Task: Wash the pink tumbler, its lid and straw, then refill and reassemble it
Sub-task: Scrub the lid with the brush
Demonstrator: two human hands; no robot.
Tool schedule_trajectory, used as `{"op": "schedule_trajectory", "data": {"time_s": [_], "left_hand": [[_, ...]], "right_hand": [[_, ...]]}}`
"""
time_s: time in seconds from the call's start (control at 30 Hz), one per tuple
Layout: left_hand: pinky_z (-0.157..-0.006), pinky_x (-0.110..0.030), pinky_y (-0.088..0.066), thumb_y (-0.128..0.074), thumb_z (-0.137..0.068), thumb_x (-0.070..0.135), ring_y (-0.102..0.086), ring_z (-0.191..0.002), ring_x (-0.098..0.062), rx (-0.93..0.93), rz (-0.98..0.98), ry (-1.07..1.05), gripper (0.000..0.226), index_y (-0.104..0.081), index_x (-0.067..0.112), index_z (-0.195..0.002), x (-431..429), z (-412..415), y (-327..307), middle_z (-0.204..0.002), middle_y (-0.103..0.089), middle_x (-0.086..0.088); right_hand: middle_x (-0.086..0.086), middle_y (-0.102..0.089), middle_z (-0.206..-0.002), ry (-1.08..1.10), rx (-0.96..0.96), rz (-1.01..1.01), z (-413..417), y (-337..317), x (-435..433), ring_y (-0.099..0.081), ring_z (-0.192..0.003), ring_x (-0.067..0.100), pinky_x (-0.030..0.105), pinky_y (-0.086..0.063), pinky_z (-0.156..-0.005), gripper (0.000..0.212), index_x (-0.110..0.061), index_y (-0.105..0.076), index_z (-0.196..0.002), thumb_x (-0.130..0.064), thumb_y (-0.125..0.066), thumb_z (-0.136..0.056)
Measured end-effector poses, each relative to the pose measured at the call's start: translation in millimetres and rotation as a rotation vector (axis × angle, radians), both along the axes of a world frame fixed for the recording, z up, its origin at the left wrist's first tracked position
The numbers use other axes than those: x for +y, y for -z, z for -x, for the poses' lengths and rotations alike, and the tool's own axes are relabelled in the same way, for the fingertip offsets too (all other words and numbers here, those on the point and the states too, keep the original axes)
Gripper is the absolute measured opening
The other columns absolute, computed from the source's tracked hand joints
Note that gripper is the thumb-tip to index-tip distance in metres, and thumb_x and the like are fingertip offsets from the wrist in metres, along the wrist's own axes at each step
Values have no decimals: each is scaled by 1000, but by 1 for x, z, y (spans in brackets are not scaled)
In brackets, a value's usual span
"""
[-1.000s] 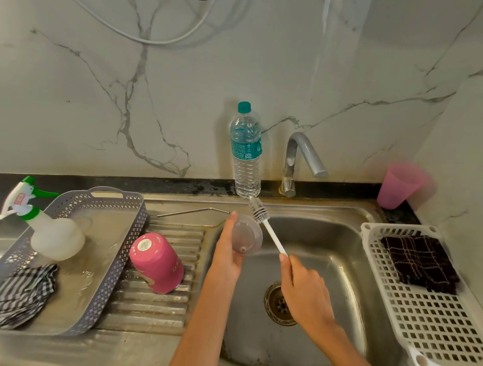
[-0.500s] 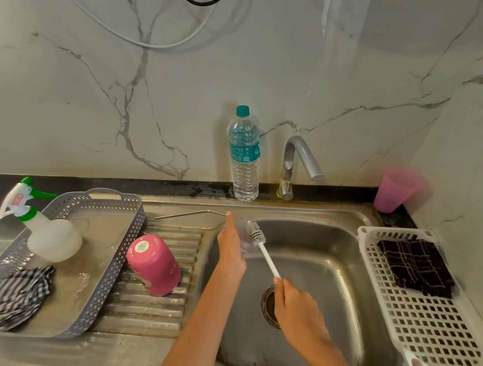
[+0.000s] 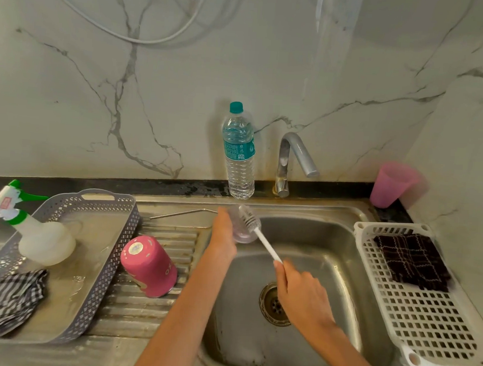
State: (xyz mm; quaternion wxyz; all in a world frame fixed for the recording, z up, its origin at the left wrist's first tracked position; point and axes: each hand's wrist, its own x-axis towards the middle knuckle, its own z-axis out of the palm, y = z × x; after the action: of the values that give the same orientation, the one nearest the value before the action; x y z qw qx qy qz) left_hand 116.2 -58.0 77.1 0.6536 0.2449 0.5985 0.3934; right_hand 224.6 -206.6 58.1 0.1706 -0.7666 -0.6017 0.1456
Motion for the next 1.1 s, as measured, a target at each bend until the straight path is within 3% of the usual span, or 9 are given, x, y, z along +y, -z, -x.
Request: {"op": "schedule_trajectory", "data": {"time_s": [0.2,0.33,0.4,0.53,0.63,0.7,0.87,0.97,1.1], "left_hand": [[-102,-43,-48,-27,-106,31,-61,-108,-30,5,-34,27,36,-58,14,-99,-15,-4,-1,-103,-64,-13],[-93,-45,-52,-28,-106,29,-62,-99,-27,-37,-53,-44,34,-56,11,-112,2,13,-10,-102,-62,-13],[-89,-42,-52,-27,-106,29,-62,-91,-24,-21,-71,-59,33,-56,13,-105,5,16,-9,-98,-62,-11],[-99,-42,-49,-28,-105,30,-61,-101,-26,48,-74,81,38,-60,11,-109,-18,-2,-6,-109,-65,-14],[-96,-45,-51,-28,-105,30,-61,-100,-26,15,-79,-5,36,-57,10,-116,-3,10,-14,-115,-64,-17],[-90,-48,-53,-28,-105,29,-62,-100,-28,-45,-69,-63,35,-56,11,-116,2,13,-16,-110,-63,-15],[-105,-46,-46,-28,-105,30,-59,-107,-28,-14,-79,43,32,-56,19,-94,-16,-6,-18,-105,-64,-11],[-100,-47,-49,-29,-105,24,-59,-96,-24,-18,-75,-62,27,-54,18,-97,4,5,-25,-96,-61,-8],[-103,-47,-47,-27,-105,31,-60,-107,-29,36,-98,17,36,-59,15,-103,-10,-7,-16,-103,-63,-11]], "right_hand": [[-6,-42,-55,5,-35,-43,1,-4,7,-46,-54,23,35,-46,-55,42,-20,-50,-94,-46,-19,-101],[-4,-48,-58,-26,-14,-22,6,-1,-7,-49,-54,23,37,-48,-54,37,-22,-47,-90,-45,-21,-102],[-3,-49,-59,-19,15,-20,6,-3,-15,-53,-56,24,39,-51,-56,37,-22,-46,-89,-45,-21,-102],[1,-52,-63,10,-18,-73,5,-9,14,-58,-64,31,37,-42,-56,40,-19,-48,-95,-46,-20,-102],[-5,-45,-58,-16,-31,-48,5,-6,2,-50,-56,25,38,-47,-56,40,-19,-49,-94,-46,-20,-102],[-7,-44,-57,-23,-18,-19,5,-4,-9,-49,-54,21,37,-50,-56,40,-20,-48,-92,-47,-19,-101],[-4,-45,-58,-6,-13,-81,1,-11,18,-49,-55,23,39,-48,-57,36,-22,-40,-88,-47,-18,-101],[-5,-45,-58,-24,-16,-48,2,-8,3,-54,-58,26,36,-46,-56,34,-24,-39,-87,-47,-18,-101],[-5,-48,-59,-17,-14,-81,-1,-14,18,-56,-58,25,36,-46,-54,35,-23,-41,-87,-47,-19,-101]]}}
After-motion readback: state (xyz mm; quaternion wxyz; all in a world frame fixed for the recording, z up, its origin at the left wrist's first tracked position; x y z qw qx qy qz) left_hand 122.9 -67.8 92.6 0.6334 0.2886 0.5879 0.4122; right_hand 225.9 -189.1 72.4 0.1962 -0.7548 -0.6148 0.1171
